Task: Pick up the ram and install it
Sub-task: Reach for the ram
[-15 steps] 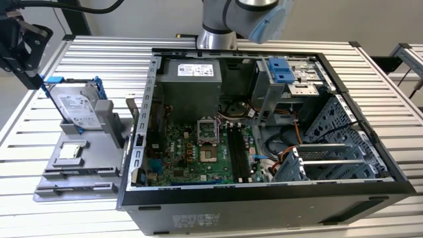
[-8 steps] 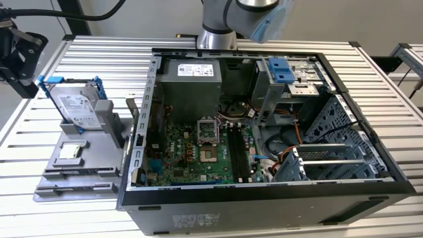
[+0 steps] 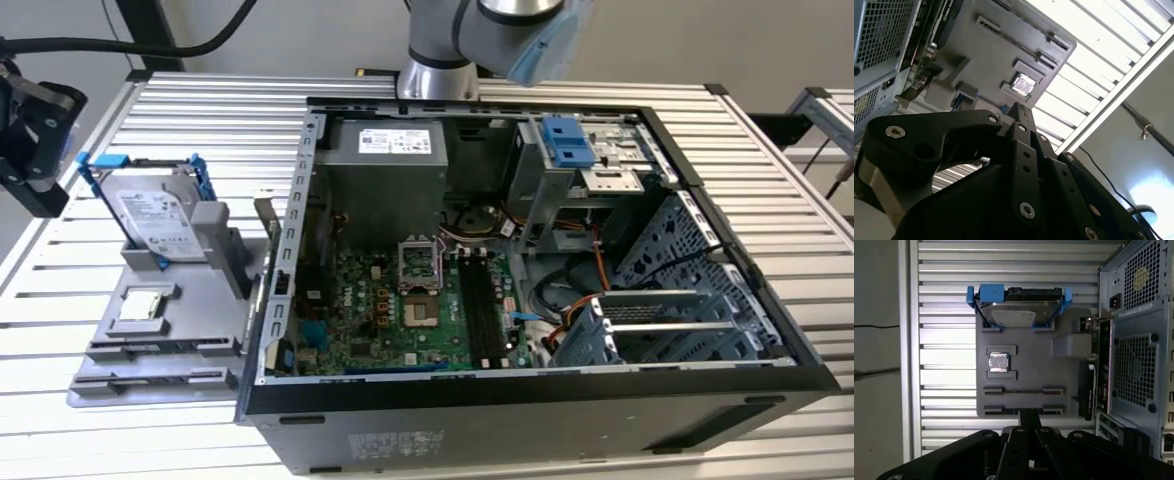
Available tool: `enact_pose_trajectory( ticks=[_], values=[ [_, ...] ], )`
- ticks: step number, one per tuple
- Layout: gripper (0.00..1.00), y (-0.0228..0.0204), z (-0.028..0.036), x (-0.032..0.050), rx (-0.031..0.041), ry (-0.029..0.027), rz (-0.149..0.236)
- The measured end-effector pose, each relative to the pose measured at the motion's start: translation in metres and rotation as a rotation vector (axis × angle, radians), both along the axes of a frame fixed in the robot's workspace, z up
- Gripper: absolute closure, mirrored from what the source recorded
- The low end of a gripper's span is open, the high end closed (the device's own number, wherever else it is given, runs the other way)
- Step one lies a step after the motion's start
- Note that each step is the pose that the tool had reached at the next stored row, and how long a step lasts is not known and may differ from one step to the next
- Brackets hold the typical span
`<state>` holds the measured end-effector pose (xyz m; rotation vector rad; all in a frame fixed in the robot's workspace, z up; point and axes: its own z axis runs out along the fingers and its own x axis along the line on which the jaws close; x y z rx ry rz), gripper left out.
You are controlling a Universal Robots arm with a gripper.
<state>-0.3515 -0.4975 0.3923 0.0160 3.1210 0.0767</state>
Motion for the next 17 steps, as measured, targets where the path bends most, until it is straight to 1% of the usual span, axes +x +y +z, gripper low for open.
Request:
enact_pose_trajectory(
  ticks=[6,12,17],
  values=[
    [1.0,-0.0133,-0.0001,0.0012,0.0,0.0,0.004],
    [1.0,-0.0252,-0.0002,0.0021,0.0,0.0,0.008],
    [1.0,-0.0342,-0.0002,0.0025,0.0,0.0,0.011]
  ],
)
